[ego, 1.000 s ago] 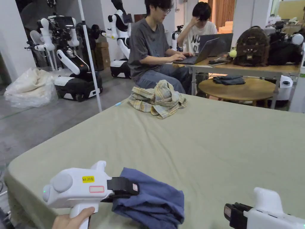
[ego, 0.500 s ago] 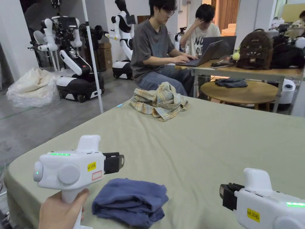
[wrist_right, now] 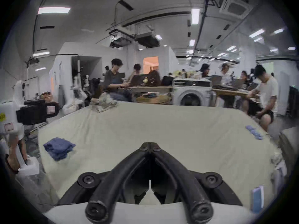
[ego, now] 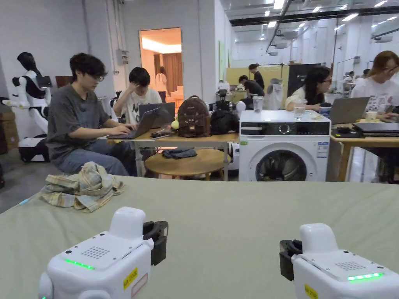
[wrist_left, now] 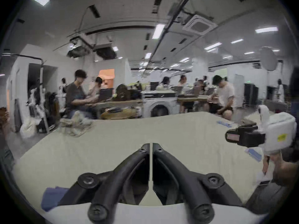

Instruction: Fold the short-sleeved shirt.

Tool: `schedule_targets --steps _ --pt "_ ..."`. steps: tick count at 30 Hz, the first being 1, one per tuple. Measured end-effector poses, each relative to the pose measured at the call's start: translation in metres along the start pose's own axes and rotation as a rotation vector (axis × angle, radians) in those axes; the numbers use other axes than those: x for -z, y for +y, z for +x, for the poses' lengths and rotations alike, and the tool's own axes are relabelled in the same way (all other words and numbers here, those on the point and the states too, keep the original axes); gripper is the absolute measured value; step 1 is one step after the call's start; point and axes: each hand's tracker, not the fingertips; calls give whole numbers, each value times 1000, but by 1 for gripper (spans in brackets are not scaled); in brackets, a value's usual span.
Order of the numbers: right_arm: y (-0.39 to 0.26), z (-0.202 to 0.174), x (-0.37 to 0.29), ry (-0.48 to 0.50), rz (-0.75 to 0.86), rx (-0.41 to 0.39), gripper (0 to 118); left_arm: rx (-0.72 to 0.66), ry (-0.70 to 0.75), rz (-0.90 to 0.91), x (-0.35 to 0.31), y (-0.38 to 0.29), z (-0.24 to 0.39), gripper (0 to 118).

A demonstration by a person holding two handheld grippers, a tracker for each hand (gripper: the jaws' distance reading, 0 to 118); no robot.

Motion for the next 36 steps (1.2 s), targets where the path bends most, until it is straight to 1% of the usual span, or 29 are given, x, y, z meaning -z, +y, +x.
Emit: schedule_targets --steps 1,2,4,7,9,10,11,12,15,16,18,21,24,28,30,31,32,33,34,36 --pt "0 13 -9 -53 15 -12 0 -17 -12 34 1 0 10 0" --pt "1 25 -17 -92 28 -20 0 -19 -2 30 4 3 19 0" --pt "2 43 -29 -147 60 5 0 -41 -11 56 7 7 28 0" --pt "5 61 -41 -184 98 32 0 -66 -15 67 10 18 35 0" --pt "9 66 -45 -174 111 43 0 -62 8 90 10 26 39 0" --pt "10 69 -47 -148 123 66 0 -38 28 89 10 28 41 0" --pt "11 70 -49 -144 138 75 0 -27 63 96 8 30 41 0" --pt "12 68 -49 -157 146 75 0 -25 53 93 6 32 39 0" --pt "14 63 -52 -163 179 57 0 -37 49 109 0 36 32 0" --pt "16 59 -52 -169 186 46 0 -29 68 107 -1 36 32 0" --pt "19 53 -52 -168 190 33 0 -16 72 107 -3 36 30 0" --pt "23 47 -51 -164 200 39 0 -15 83 101 -7 36 25 0" --pt "25 42 -48 -162 204 28 0 22 118 81 -9 36 21 0" --pt "25 37 -45 -154 207 20 0 5 124 76 -13 36 14 0" --pt "25 33 -43 -158 210 20 0 16 151 75 -13 37 15 0" --pt "25 30 -44 -166 214 12 9 17 165 79 -14 37 13 9" --pt "24 29 -44 -168 217 2 26 11 161 79 -16 38 10 21" --pt "25 28 -45 -164 216 -5 47 2 147 78 -17 38 8 36" --pt "26 27 -45 -155 211 -8 67 -8 132 79 -19 39 6 56" --pt "25 26 -47 -148 209 -5 79 6 140 77 -20 38 8 82"
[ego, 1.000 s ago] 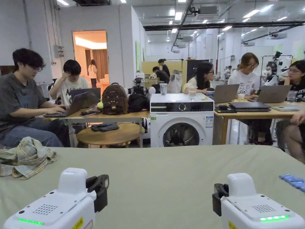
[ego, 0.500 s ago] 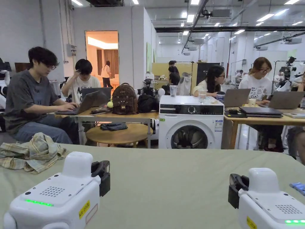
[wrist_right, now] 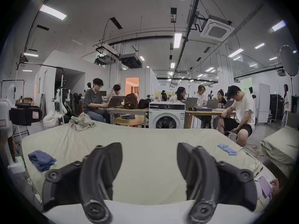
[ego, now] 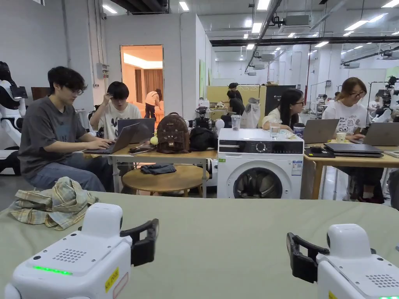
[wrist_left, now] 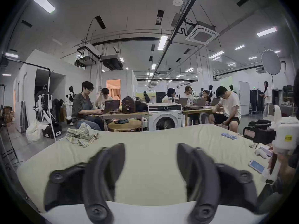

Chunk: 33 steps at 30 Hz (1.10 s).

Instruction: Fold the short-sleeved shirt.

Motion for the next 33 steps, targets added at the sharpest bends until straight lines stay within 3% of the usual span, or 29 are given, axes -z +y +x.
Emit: schedule_targets --steps 1,2,6,10,22,25,29,33 --pt "0 -1 -1 -1 3 -2 88 26 14 8 -2 -1 2 90" --pt "0 -3 -2 -6 5 -4 94 38 19 19 -4 -3 4 90" --pt "-1 -6 -8 -27 37 -17 101 7 -2 27 -7 -2 1 90" --pt "0 -7 -13 -46 63 -43 101 7 15 38 -8 -2 2 90" --pt "0 -7 -18 -51 30 -21 101 -3 30 62 -17 -1 4 90" --pt "-2 -8 -23 -10 40 8 101 22 57 34 -13 -6 9 90" --pt "-5 -18 -27 -30 67 -44 101 42 58 24 -12 -12 17 90" --pt "-4 -21 -29 -60 65 -41 101 -15 -33 9 -13 -11 17 90"
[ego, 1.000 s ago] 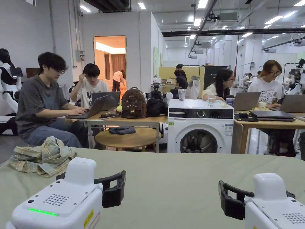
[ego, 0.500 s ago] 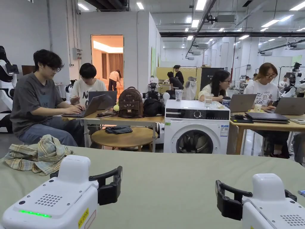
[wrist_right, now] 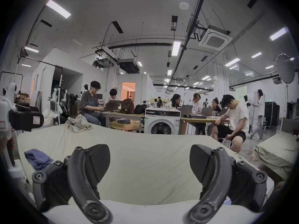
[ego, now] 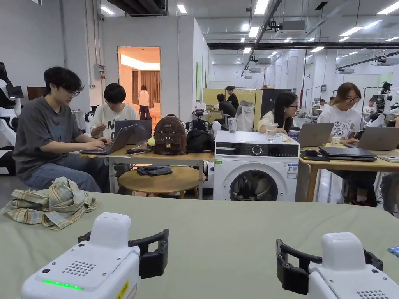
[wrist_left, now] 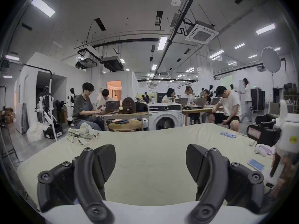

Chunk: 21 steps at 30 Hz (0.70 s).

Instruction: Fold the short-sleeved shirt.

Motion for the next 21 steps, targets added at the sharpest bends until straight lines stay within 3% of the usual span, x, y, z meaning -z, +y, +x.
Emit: schedule_targets --steps 10,17,21 --pt "3 23 -2 16 -51 129 101 7 26 70 -11 1 5 90" --pt "2 14 -4 27 -35 108 101 2 67 74 -11 0 4 90" --pt "4 13 -1 -14 -56 140 101 6 57 54 -12 1 0 90"
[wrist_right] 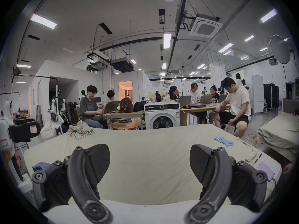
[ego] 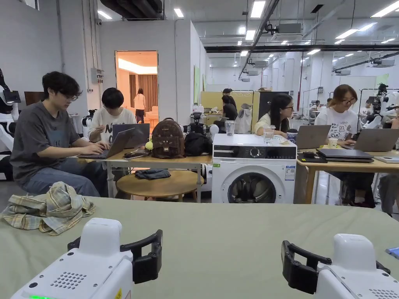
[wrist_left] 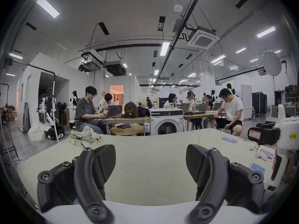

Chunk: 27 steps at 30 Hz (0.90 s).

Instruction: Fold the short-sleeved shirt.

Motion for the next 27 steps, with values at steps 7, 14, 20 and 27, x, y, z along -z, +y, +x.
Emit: schedule_targets --steps 7,14,20,27 --pt "4 -9 7 -171 -137 51 101 -14 24 -13 0 2 -1 90" --pt "13 0 10 -105 -214 196 101 -13 14 -35 2 -2 0 90" --pt "11 -5 9 -89 -210 132 101 -4 -7 -36 2 -3 3 90" --pt "7 -8 7 2 -200 123 101 -19 -13 -43 2 -5 2 90"
